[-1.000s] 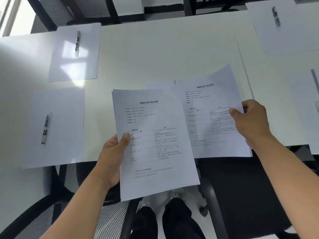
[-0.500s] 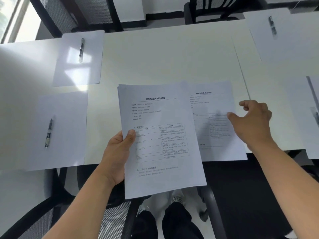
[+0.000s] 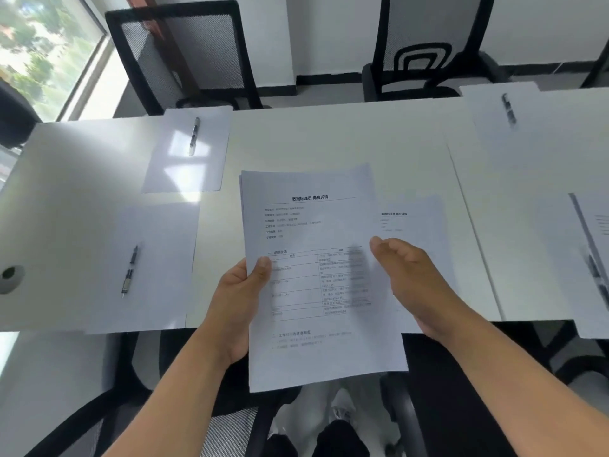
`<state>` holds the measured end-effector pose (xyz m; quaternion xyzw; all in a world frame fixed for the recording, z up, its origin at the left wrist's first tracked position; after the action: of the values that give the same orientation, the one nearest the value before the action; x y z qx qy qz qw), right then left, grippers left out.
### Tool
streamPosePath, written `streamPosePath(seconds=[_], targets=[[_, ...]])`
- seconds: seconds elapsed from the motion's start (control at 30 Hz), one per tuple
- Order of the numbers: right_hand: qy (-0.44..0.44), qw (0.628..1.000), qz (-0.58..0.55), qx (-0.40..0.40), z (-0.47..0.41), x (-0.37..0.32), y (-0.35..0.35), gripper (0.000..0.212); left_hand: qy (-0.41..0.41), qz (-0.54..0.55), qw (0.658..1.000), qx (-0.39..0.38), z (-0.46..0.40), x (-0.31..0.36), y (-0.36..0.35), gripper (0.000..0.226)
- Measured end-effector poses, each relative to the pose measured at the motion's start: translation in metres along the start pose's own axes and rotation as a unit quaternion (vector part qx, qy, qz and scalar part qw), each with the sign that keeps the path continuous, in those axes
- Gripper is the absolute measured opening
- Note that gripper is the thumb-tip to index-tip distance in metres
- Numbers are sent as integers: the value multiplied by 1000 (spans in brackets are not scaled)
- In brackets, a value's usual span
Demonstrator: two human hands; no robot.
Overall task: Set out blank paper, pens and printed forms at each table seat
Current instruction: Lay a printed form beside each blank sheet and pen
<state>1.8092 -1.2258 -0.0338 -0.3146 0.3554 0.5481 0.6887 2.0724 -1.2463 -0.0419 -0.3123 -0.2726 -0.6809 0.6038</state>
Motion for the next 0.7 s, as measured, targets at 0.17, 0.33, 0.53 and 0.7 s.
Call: streamPosePath(seconds=[0.17,0.33,0.53,0.7], targets=[[28,999,-13,-24,18,-24,-19,63,-23,-2,1000,-3,25,23,6,32],[53,998,1,-18,41,-48,-30,27,-69,-26,997,11,52,54,13,31],[103,995,1,-6,69,-89,-50,33,-125,-56,990,32,91,93,26,31],[141,990,12,-18,84,-120,-70,9,-163,-74,981,68,117,117,41,30]])
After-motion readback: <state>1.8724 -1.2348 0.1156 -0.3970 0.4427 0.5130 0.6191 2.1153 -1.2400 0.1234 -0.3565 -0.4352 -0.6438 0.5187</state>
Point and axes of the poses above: each hand's wrist, its own z-axis away from the middle knuckle, its own y-axis out of the back of the hand, x = y × z, the point moved 5 cm from there along -z, towards the middle knuckle, and after that the axes turned 14 degrees about -z, right-handed, at the moved point
